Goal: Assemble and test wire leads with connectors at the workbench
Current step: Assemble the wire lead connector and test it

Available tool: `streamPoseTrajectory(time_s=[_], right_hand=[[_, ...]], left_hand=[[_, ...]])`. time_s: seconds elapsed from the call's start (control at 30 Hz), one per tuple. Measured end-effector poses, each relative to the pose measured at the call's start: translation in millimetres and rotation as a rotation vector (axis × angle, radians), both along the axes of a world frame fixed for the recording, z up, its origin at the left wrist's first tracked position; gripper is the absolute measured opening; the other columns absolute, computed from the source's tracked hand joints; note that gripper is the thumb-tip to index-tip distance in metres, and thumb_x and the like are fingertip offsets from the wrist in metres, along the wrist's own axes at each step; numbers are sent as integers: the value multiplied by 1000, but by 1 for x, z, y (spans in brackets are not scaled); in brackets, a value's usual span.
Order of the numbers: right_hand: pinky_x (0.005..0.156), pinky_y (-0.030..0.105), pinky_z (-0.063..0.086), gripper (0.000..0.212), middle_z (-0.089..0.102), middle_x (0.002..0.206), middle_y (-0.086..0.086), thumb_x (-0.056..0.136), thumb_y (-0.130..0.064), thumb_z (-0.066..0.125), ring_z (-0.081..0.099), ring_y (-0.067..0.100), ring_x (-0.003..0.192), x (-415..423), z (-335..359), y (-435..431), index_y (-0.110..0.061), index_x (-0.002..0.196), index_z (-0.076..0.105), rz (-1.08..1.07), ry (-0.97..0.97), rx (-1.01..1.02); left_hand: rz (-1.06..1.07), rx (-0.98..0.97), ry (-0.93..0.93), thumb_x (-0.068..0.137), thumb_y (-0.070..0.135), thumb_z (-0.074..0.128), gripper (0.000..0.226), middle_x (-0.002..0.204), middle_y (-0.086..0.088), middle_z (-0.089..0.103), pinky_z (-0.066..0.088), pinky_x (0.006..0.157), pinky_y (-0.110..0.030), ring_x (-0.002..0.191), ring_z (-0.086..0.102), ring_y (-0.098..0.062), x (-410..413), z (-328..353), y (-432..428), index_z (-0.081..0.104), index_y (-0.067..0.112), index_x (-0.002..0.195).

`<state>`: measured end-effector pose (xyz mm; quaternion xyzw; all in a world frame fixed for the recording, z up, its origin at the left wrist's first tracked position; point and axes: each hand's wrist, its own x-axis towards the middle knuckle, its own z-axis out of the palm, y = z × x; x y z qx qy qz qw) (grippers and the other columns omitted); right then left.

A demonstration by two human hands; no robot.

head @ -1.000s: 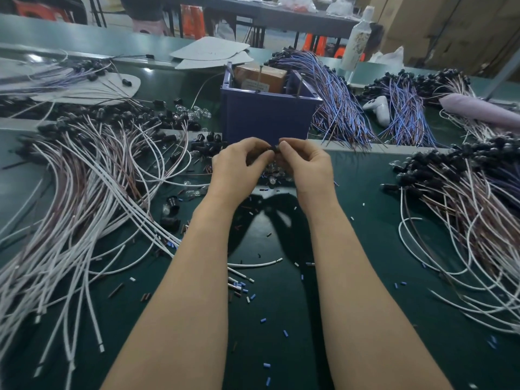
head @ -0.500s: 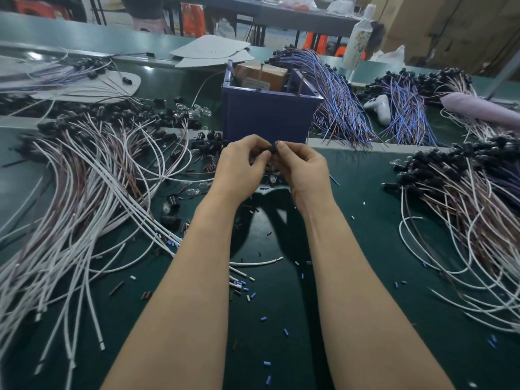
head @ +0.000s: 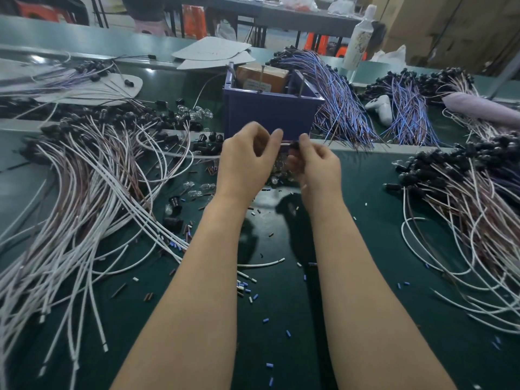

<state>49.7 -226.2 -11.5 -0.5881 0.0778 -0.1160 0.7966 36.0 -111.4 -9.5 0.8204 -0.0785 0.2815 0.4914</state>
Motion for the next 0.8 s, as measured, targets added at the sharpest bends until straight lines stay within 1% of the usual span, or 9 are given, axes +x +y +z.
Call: streamPoseTrajectory(time_s=[0.07,0.17,0.23,0.3,0.47,0.57,0.67,0.73,0.8], right_hand=[[51,17,50,18,63,53,-2,95,-17,56,56,6,46,-1,5,-7,-9,79,56,50,49,274],[45,14,46,18,60,52,0,95,-15,56,54,6,45,-5,8,-9,-9,78,57,190,124,277],[44,13,42,18,56,54,1,95,-15,55,50,7,46,-8,9,-12,-10,78,56,356,139,87],[44,12,42,16,54,56,1,94,-16,55,51,7,46,-13,10,-16,-11,79,55,602,134,-110],[49,16,51,15,67,60,5,86,-22,60,62,11,50,-29,16,-19,-11,80,53,1093,139,-318],[59,22,56,13,70,75,14,87,-23,56,68,19,64,-30,19,-17,-10,84,57,1158,130,-333],[81,33,56,39,69,98,19,89,-41,54,68,24,86,-23,21,-12,-5,101,64,932,64,-283],[79,31,54,46,70,90,10,93,-43,47,65,21,83,-16,23,-8,-2,99,66,664,2,-175],[69,25,51,41,66,76,3,97,-40,46,61,16,72,-10,25,-7,-6,97,67,482,-63,-130]], left_hand=[[-111,-53,174,96,47,46,53,50,5,54,37,48,-17,42,43,-4,-1,3,-4,62,4,71],[-272,-366,442,100,45,35,50,60,0,59,36,45,-15,39,43,-3,-2,4,-10,65,5,96],[-294,-593,392,103,33,35,33,76,0,61,37,50,-16,43,42,-1,-3,7,-8,61,11,103],[-281,-759,283,103,25,37,24,85,3,63,38,53,-17,47,41,-1,-2,10,1,58,16,98],[-49,-964,41,104,30,33,32,49,11,45,28,43,-16,42,35,-4,-2,23,19,47,14,80],[-141,-905,-7,104,28,29,37,45,11,39,25,40,-18,39,30,-5,-4,31,23,43,14,73],[-347,-686,145,103,27,34,36,46,8,41,25,42,-18,39,31,-7,-5,37,17,46,14,72],[-355,-502,222,102,26,38,35,49,8,50,35,44,-16,42,42,-5,-7,40,12,53,14,73],[-334,-305,294,102,26,40,34,54,8,58,42,46,-14,43,49,-2,-6,43,8,59,15,75]])
